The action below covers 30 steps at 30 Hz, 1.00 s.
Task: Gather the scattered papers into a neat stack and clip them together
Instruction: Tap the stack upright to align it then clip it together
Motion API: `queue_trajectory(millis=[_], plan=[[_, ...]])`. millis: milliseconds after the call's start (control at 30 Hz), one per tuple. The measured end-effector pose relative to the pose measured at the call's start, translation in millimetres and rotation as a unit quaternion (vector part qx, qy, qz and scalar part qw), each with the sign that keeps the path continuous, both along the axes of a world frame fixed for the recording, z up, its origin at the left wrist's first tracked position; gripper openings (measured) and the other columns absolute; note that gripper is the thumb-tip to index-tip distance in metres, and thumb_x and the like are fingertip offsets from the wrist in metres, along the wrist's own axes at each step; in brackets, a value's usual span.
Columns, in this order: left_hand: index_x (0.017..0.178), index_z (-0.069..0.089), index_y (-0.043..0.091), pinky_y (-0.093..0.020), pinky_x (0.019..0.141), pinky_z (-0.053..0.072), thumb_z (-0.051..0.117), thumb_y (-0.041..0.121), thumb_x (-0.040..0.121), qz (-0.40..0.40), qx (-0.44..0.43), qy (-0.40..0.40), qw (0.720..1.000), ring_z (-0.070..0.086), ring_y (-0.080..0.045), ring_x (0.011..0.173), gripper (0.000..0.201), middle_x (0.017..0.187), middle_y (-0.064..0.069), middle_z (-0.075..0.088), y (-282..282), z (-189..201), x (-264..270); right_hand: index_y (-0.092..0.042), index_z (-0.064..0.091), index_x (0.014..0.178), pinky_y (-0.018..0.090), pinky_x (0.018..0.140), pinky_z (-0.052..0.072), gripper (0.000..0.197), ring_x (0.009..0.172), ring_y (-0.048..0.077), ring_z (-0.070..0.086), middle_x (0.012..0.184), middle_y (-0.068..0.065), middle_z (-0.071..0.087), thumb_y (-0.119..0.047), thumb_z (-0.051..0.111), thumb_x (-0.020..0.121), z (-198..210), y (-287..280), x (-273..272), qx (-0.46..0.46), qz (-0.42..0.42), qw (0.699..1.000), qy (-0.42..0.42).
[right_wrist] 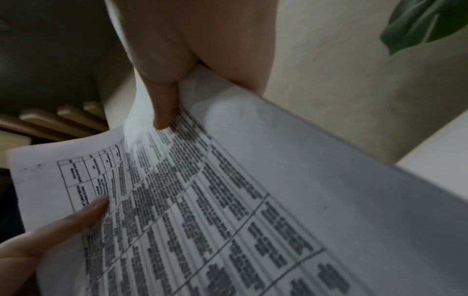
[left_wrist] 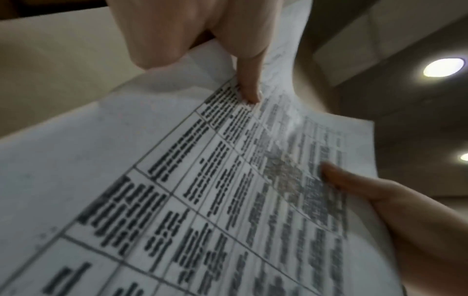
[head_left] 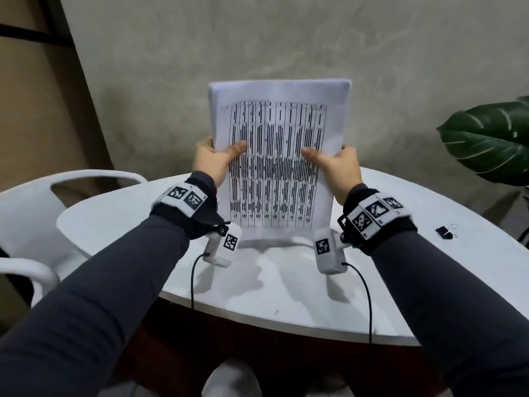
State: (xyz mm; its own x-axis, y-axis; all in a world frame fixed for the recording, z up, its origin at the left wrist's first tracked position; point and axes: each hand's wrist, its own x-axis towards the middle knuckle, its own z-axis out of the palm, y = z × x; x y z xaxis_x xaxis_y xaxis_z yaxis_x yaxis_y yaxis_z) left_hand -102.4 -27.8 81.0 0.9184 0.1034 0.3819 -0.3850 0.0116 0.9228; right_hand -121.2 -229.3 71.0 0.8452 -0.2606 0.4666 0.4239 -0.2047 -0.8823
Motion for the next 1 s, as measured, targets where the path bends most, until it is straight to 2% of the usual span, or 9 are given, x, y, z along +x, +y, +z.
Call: queue_trajectory(millis=[67, 233, 333, 467, 533, 667, 767, 867, 1000], plan=[[0.125, 0.049, -0.002, -0.02, 0.089, 0.042, 0.066, 0.021, 0.084, 0.002, -0.012, -0.026, 1.0, 0.053, -0.003, 0.079, 0.05, 0.099, 0.003, 0.056, -3, 13, -3, -0.002, 0.059, 0.088, 0.032, 0.079, 0.052, 0.042, 0.074, 0.016, 0.054, 0.08, 0.008, 0.057, -0.038, 0.075, 0.071, 15, -1, 1, 0.004, 0.0, 1.0, -0.023], [0.129, 0.044, -0.007, -0.004, 0.072, 0.043, 0.065, 0.018, 0.085, -0.006, -0.038, -0.001, 0.999, 0.05, 0.012, 0.063, 0.055, 0.1, 0.006, 0.055, -5, -9, -3, -0.015, 0.054, 0.096, 0.037, 0.089, 0.051, 0.034, 0.09, 0.021, 0.063, 0.086, -0.002, 0.063, -0.039, 0.07, 0.077, -10, -7, 3, -0.006, 0.018, 0.999, 0.029], [0.099, 0.06, 0.018, -0.028, 0.102, 0.045, 0.068, 0.016, 0.081, -0.019, -0.048, 0.044, 0.998, 0.062, -0.004, 0.086, 0.02, 0.096, 0.007, 0.061, 1, -30, -5, -0.008, 0.059, 0.102, 0.043, 0.086, 0.051, 0.071, 0.084, 0.022, 0.061, 0.088, 0.005, 0.066, -0.062, 0.074, 0.059, -37, -10, 0, -0.015, 0.057, 0.994, 0.088], [0.086, 0.056, 0.024, -0.031, 0.096, 0.042, 0.069, 0.006, 0.079, -0.062, -0.055, 0.061, 0.995, 0.06, -0.013, 0.092, 0.023, 0.096, 0.003, 0.065, 6, -27, 1, 0.001, 0.057, 0.114, 0.042, 0.093, 0.05, 0.112, 0.096, 0.023, 0.063, 0.1, 0.006, 0.068, -0.073, 0.078, 0.033, -38, -14, 4, 0.009, 0.085, 0.991, 0.103], [0.089, 0.056, 0.02, -0.029, 0.094, 0.046, 0.069, 0.0, 0.077, -0.087, -0.047, 0.064, 0.993, 0.062, -0.009, 0.088, 0.028, 0.092, 0.004, 0.065, 7, -27, 6, 0.002, 0.056, 0.116, 0.042, 0.093, 0.05, 0.108, 0.096, 0.021, 0.063, 0.099, 0.003, 0.068, -0.07, 0.078, 0.038, -35, -14, 3, 0.013, 0.091, 0.99, 0.105], [0.085, 0.055, 0.02, -0.023, 0.087, 0.049, 0.068, -0.006, 0.076, -0.082, -0.051, 0.047, 0.994, 0.063, -0.007, 0.082, 0.031, 0.088, 0.003, 0.064, 2, -30, 10, -0.011, 0.058, 0.108, 0.032, 0.079, 0.051, 0.056, 0.08, 0.007, 0.063, 0.088, -0.007, 0.068, -0.052, 0.063, 0.07, -35, -25, 0, -0.003, 0.105, 0.989, 0.107], [0.084, 0.057, 0.021, -0.023, 0.087, 0.052, 0.069, -0.004, 0.076, -0.072, -0.047, 0.028, 0.996, 0.063, -0.01, 0.084, 0.028, 0.088, 0.003, 0.065, -6, -34, 11, -0.009, 0.057, 0.122, 0.031, 0.095, 0.042, 0.054, 0.107, 0.017, 0.057, 0.117, 0.002, 0.061, -0.049, 0.057, 0.085, -43, -76, 4, -0.033, -0.1, 0.991, 0.087], [0.083, 0.056, 0.023, -0.008, 0.066, 0.053, 0.067, -0.001, 0.079, -0.067, -0.038, 0.019, 0.997, 0.066, 0.0, 0.073, 0.026, 0.086, 0.006, 0.064, -16, -41, 13, -0.014, 0.054, 0.126, 0.039, 0.101, 0.036, 0.047, 0.123, 0.033, 0.044, 0.133, 0.014, 0.049, -0.04, 0.058, 0.087, -64, -148, -1, -0.086, -0.403, 0.883, 0.224], [0.082, 0.055, 0.025, -0.003, 0.059, 0.05, 0.066, 0.0, 0.08, -0.073, -0.04, 0.013, 0.996, 0.064, 0.014, 0.059, 0.027, 0.085, 0.009, 0.062, -33, -43, 17, -0.009, 0.042, 0.13, 0.048, 0.103, 0.031, 0.049, 0.125, 0.039, 0.036, 0.136, 0.019, 0.036, -0.03, 0.056, 0.088, -89, -200, -16, -0.129, -0.498, 0.758, 0.402]])
